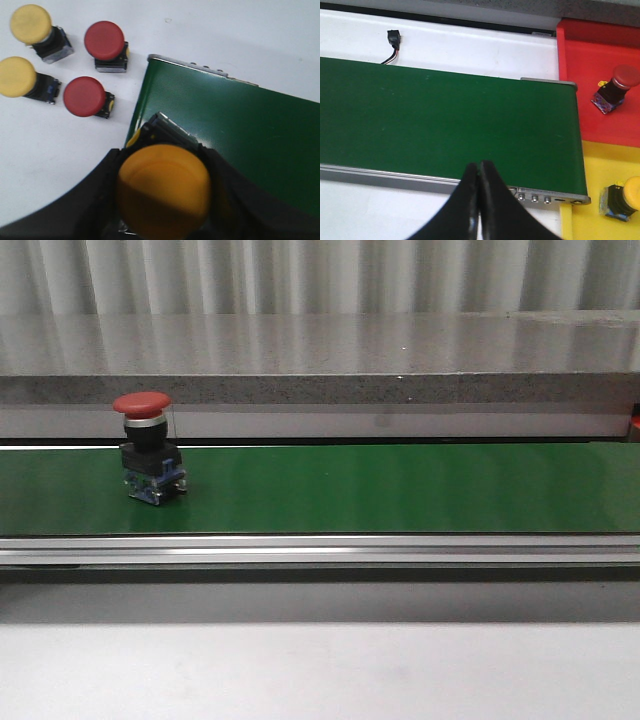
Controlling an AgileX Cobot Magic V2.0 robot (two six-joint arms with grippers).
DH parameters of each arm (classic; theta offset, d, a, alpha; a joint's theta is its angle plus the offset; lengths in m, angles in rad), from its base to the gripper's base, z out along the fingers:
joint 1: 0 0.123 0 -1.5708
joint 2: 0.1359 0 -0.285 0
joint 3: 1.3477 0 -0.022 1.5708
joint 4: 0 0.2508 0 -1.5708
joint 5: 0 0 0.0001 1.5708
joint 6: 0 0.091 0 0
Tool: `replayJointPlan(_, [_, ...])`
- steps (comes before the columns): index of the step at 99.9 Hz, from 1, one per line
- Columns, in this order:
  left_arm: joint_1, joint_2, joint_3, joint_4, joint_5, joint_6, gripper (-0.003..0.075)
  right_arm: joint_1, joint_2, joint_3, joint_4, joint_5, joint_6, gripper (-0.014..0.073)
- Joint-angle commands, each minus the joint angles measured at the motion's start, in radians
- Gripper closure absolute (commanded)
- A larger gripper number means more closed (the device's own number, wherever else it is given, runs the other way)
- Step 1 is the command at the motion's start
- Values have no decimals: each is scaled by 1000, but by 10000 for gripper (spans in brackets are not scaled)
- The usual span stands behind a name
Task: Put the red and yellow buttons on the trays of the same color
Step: 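Grasp a yellow mushroom button on the table with the left gripper, then set the yellow button on the belt and open the left gripper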
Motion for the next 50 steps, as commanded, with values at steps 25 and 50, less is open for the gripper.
replayJointPlan(25, [-54,41,-17,3,-40,-4,740,-2,-5,-25,2,-71,-10,661])
replayJointPlan(50, [-54,90,-17,3,-8,-4,740,-2,-5,-25,2,-71,-10,661])
